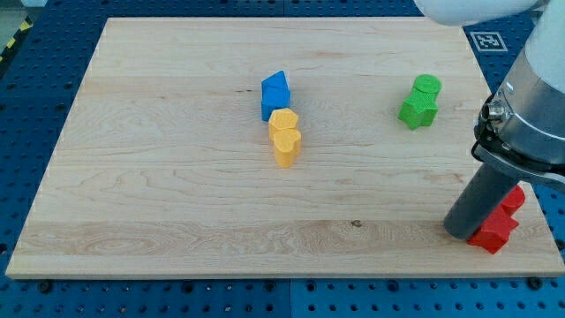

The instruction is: Separate the red circle from the red star

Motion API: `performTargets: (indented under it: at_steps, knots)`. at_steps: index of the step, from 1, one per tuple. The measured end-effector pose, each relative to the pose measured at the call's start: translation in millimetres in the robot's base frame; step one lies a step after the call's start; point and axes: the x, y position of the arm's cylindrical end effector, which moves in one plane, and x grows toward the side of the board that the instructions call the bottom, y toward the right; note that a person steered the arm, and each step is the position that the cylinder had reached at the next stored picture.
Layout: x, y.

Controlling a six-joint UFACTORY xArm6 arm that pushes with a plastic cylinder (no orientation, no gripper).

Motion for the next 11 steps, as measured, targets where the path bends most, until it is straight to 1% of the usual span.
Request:
performTargets:
  at_steps: [1, 2, 3, 4, 6, 7, 9, 10, 11]
  knots:
    - [-5.8, -24.3]
    - [-34.7, -42.4]
    - [-68.0, -43.8]
    - [-74.2, -15.6]
    - [-67.3, 14.0]
    - [-49.0, 33.5]
    - [-47.9, 37.5]
    - [-43.6, 54.2]
    - [-43.0, 57.2]
